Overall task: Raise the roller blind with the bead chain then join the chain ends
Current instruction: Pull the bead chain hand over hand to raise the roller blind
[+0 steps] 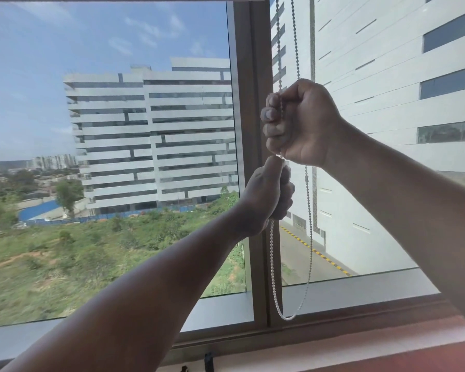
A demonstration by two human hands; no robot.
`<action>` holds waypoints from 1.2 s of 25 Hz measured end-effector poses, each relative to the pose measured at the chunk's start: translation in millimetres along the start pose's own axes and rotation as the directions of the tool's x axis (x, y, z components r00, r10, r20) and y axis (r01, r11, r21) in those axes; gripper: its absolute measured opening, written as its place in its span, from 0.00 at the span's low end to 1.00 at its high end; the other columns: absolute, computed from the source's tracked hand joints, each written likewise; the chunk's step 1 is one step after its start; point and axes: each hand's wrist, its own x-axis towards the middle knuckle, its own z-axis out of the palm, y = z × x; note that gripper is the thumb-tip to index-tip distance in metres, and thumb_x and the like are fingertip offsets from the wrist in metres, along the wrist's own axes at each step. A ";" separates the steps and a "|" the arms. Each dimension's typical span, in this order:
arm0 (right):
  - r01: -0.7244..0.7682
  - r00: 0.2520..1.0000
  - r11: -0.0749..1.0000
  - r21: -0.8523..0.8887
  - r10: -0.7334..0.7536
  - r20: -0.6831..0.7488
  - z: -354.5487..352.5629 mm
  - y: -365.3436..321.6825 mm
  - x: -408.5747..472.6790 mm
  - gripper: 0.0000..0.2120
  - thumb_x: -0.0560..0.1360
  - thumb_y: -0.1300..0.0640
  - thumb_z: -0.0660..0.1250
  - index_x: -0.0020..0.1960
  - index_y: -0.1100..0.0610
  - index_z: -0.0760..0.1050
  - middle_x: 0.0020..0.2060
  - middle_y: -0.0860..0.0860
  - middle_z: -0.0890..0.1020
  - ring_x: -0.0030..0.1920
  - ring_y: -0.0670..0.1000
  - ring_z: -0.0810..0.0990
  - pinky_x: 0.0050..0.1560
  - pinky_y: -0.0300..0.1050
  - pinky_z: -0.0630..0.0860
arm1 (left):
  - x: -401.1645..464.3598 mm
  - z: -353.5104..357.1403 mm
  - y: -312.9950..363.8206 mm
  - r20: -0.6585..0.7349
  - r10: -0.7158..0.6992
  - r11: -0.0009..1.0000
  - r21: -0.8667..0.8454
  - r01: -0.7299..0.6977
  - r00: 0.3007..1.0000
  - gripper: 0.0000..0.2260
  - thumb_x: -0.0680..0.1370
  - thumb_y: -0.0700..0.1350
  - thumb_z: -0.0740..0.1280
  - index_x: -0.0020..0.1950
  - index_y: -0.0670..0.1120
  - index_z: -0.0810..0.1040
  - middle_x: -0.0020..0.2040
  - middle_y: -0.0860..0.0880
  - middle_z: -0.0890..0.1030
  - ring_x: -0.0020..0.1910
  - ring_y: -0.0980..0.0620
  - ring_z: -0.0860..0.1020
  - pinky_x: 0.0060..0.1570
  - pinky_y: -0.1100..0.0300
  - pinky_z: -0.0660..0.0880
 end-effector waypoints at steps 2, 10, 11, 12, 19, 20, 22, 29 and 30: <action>0.021 1.000 1.000 0.014 -0.021 -0.018 0.3 0.4 -1.0 0.08 0.69 0.58 0.53 0.32 0.52 0.65 0.24 0.47 0.64 0.23 0.47 0.55 0.28 0.40 0.50 | 1.0 0.6 -1.8 -0.010 0.012 1.000 0.019 -0.012 1.000 0.19 0.85 0.50 0.50 0.33 0.51 0.55 0.25 0.51 0.55 0.21 0.53 0.52 0.25 0.63 0.50; -0.038 0.993 0.998 -0.058 0.031 -0.112 -15.0 29.9 -1.7 0.09 0.73 0.56 0.49 0.37 0.49 0.50 0.22 0.47 0.56 0.23 0.48 0.48 0.28 0.38 0.46 | -3.5 -3.2 -35.5 -0.009 -0.002 0.994 0.107 0.003 1.000 0.18 0.84 0.49 0.51 0.34 0.50 0.54 0.25 0.48 0.56 0.21 0.51 0.55 0.25 0.62 0.53; -0.061 0.990 0.996 -0.068 0.052 -0.132 -19.1 42.0 -3.6 0.10 0.73 0.57 0.49 0.36 0.49 0.50 0.22 0.48 0.55 0.23 0.49 0.48 0.28 0.38 0.46 | -8.8 -5.0 -45.4 0.001 -0.039 0.992 0.116 0.039 0.999 0.17 0.84 0.49 0.51 0.36 0.49 0.53 0.26 0.48 0.55 0.21 0.52 0.55 0.25 0.63 0.52; -0.083 0.986 0.994 -0.076 0.071 -0.152 -22.9 55.3 -6.9 0.10 0.73 0.57 0.49 0.36 0.50 0.49 0.22 0.48 0.55 0.23 0.49 0.48 0.28 0.38 0.46 | -14.6 -7.3 -56.0 0.016 -0.078 0.989 0.127 0.076 0.997 0.16 0.84 0.49 0.51 0.37 0.49 0.52 0.27 0.48 0.55 0.22 0.52 0.54 0.25 0.64 0.52; -0.127 0.972 0.988 -0.092 0.105 -0.209 -44.3 110.3 -20.8 0.12 0.71 0.57 0.50 0.30 0.50 0.55 0.22 0.48 0.57 0.22 0.48 0.51 0.26 0.40 0.48 | -35.3 -29.5 -68.9 0.106 -0.335 0.891 0.358 0.279 0.936 0.17 0.83 0.54 0.55 0.39 0.46 0.68 0.33 0.44 0.71 0.28 0.51 0.69 0.30 0.58 0.63; -0.122 0.974 0.988 -0.098 0.101 -0.205 -45.2 108.9 -21.1 0.12 0.71 0.57 0.51 0.29 0.50 0.56 0.22 0.49 0.57 0.22 0.48 0.51 0.25 0.38 0.49 | -32.0 -33.3 -59.4 0.073 -0.328 0.865 0.425 0.268 0.942 0.18 0.84 0.52 0.56 0.44 0.41 0.75 0.39 0.41 0.78 0.33 0.49 0.76 0.35 0.57 0.68; -0.119 0.973 0.987 -0.105 0.095 -0.209 -47.3 105.5 -23.2 0.13 0.70 0.57 0.51 0.27 0.50 0.58 0.22 0.49 0.59 0.22 0.48 0.52 0.23 0.37 0.53 | -22.0 -39.1 -37.0 -0.011 -0.216 0.851 0.489 0.193 0.976 0.18 0.83 0.47 0.57 0.56 0.34 0.79 0.51 0.36 0.84 0.45 0.45 0.82 0.47 0.53 0.73; -0.091 0.984 0.993 -0.075 0.078 -0.157 -29.4 108.4 -37.9 0.15 0.74 0.55 0.53 0.29 0.50 0.57 0.22 0.48 0.59 0.23 0.49 0.53 0.28 0.44 0.48 | 34.3 -13.8 71.0 -0.117 0.018 0.996 -0.085 -0.028 0.993 0.21 0.83 0.42 0.50 0.63 0.36 0.79 0.53 0.38 0.88 0.55 0.38 0.86 0.54 0.49 0.80; -0.081 0.988 0.995 -0.057 0.073 -0.137 -23.6 110.4 -40.8 0.15 0.74 0.56 0.53 0.28 0.50 0.57 0.22 0.48 0.59 0.23 0.49 0.52 0.28 0.45 0.47 | 38.0 -9.3 80.1 -0.088 -0.004 0.990 -0.139 -0.008 0.996 0.22 0.83 0.43 0.49 0.66 0.35 0.77 0.54 0.38 0.88 0.56 0.37 0.86 0.52 0.50 0.81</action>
